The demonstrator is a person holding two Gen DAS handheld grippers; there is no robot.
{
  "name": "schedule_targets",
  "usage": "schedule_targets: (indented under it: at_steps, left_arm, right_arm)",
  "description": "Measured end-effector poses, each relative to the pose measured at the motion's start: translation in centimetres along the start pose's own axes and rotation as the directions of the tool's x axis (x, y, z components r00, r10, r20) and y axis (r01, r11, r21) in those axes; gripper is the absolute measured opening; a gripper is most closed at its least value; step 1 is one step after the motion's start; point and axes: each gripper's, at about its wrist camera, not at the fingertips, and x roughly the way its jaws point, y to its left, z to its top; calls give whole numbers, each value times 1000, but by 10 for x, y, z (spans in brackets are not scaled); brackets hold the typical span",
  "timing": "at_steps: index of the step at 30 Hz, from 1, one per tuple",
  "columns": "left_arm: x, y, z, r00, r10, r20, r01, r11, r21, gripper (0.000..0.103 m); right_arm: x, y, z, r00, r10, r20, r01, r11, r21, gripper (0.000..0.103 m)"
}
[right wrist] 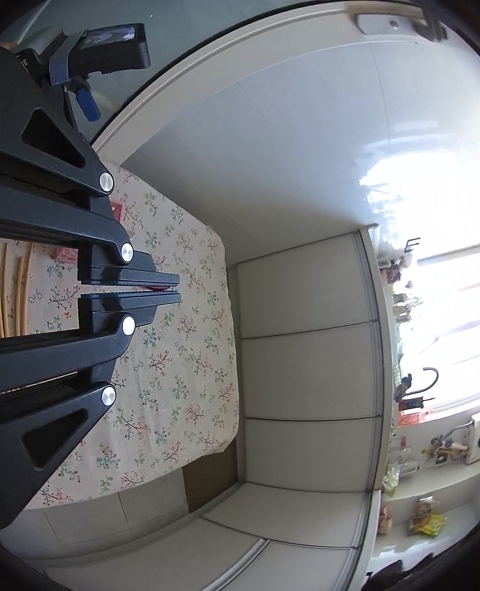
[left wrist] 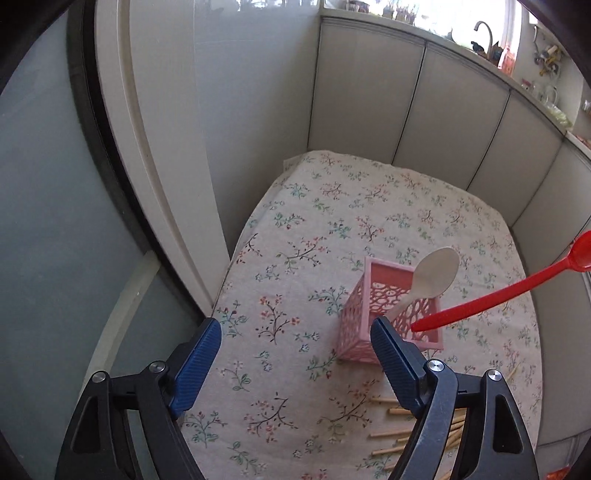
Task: Organize utensils
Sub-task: 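Drop the white spoon into the pink holder while the right tool drops the red spoon in, then lower the left tool to the chopsticks and grasp one chopstick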
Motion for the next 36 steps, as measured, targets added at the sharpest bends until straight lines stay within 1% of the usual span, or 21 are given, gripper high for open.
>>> schedule_targets:
  at_steps: [4,9,12,14,15,17,18,19,23,28,32,36]
  left_arm:
    - [3,-2,-1,1000,-11,-18,12,1000,13,84]
    - [8,-11,2,999,-18,-34,20,998,61,84]
    - [6,-13,0,999,-17,-28,19,997,77,84]
    - [4,-13,1,1000,-17,-25,19,997,81,84]
    - [3,-14,0,999,-18,-26,20,996,83,84]
    - [2,-15,0,999,-23,-24,25,996,88,84]
    - [1,-16,0,999,-25,-23,27,995,93,84]
    - [0,-18,-1,999,-26,-21,28,994,102,84]
    - [-8,-26,-5,999,-41,-19,43,988,148,84]
    - [-18,-46,-15,995,-86,-39,93,969,230,84]
    - [-24,-64,-26,988,-134,-82,152,945,291,84]
    - [-23,-83,-36,972,-187,-142,223,924,312,84]
  right_arm:
    - [19,23,-9,999,-51,-11,50,996,-73,2]
    - [42,36,-18,995,-99,-32,95,989,-116,2]
    - [51,34,-20,995,-82,-58,76,992,-104,2]
    - [54,31,-19,996,-23,-87,16,997,-76,3]
    - [56,29,-19,995,-2,-104,-4,998,-59,5]
    - [54,23,-17,992,36,-122,-39,999,-26,16]
    - [51,21,-16,990,56,-128,-57,998,-10,26]
    - [47,18,-15,989,69,-130,-69,998,4,34]
    - [26,3,-14,987,90,-132,-86,996,37,38]
    - [6,-34,-21,980,99,-174,-82,991,102,50]
    - [-4,-69,-36,972,63,-227,-30,989,142,54]
    - [-9,-104,-55,956,29,-291,29,981,194,55]
